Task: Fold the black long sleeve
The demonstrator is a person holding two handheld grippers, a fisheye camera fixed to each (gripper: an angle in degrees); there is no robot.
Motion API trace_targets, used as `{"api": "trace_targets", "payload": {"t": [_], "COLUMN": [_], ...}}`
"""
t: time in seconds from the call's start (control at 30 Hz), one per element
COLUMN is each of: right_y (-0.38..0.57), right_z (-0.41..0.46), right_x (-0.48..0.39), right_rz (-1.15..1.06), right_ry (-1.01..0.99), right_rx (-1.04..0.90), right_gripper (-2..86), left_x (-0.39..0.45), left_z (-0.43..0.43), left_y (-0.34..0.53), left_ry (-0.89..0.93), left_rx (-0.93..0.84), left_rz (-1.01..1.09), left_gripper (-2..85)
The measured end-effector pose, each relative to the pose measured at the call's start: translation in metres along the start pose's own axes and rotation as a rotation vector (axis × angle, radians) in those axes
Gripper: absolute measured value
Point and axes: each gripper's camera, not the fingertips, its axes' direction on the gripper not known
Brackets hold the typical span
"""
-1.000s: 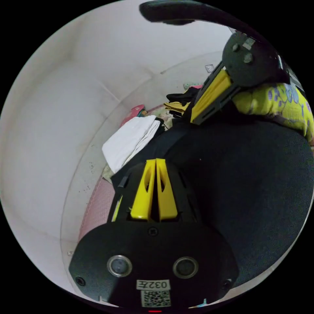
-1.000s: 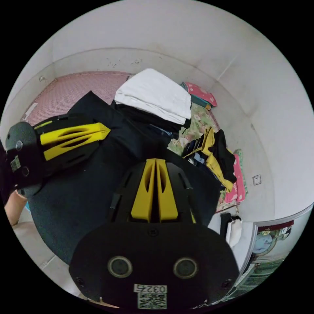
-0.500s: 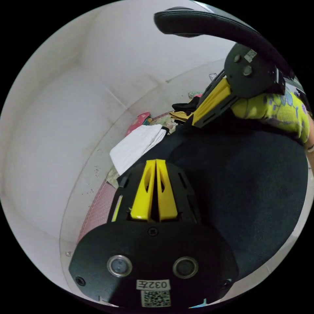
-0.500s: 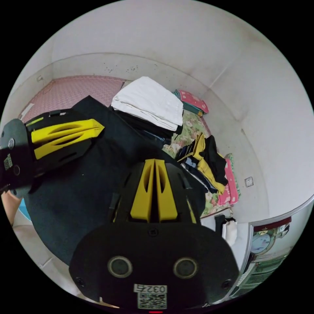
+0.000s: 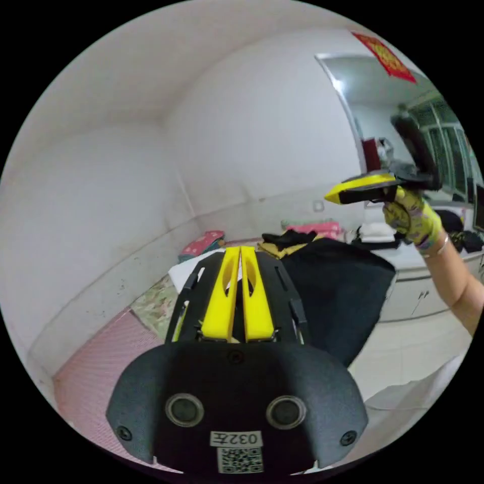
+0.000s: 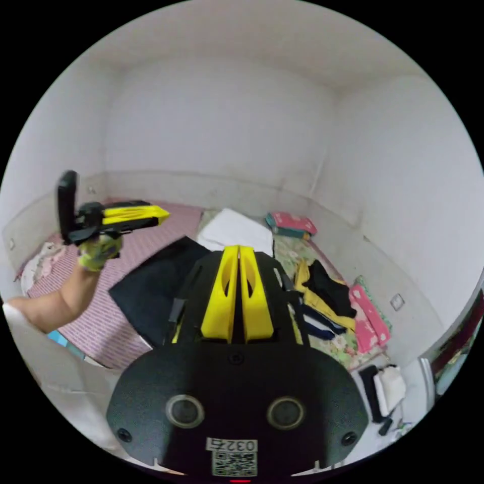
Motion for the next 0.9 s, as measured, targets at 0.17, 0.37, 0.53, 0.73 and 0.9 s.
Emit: {"api": "trace_targets", "payload": {"t": [0.17,0.37,0.53,0.73,0.9], "right_y": [0.132,0.273,0.316,0.337,0.338], "right_z": [-0.129,-0.105,-0.027,0.061,0.091], "right_x": [0.007,-0.039,-0.093,-0.157,-0.191], "right_rz": [-0.023,-0.001,0.125,0.107,0.002], "right_ry": [-0.219,-0.377,-0.475,-0.842,-1.097], "right_rx": [0.528,0.56,0.213,-0.117,-0.216], "right_gripper": [-1.0,-1.0,-1.0,-1.0,-1.0], "left_x": [-0.067,-0.079,-0.048,0.051,0.082], "left_z": [-0.087,-0.072,0.008,0.029,-0.021], "left_y": [0.14,0.336,0.469,0.533,0.593], "left_ry": [0.121,0.237,0.558,0.62,0.497], "left_rx": [0.317,0.259,-0.127,-0.478,-0.525], "left_rz": [-0.088,-0.274,-0.673,-0.697,-0.964], "left_gripper": [-1.0,-1.0,-0.9,-0.9,-0.9]}}
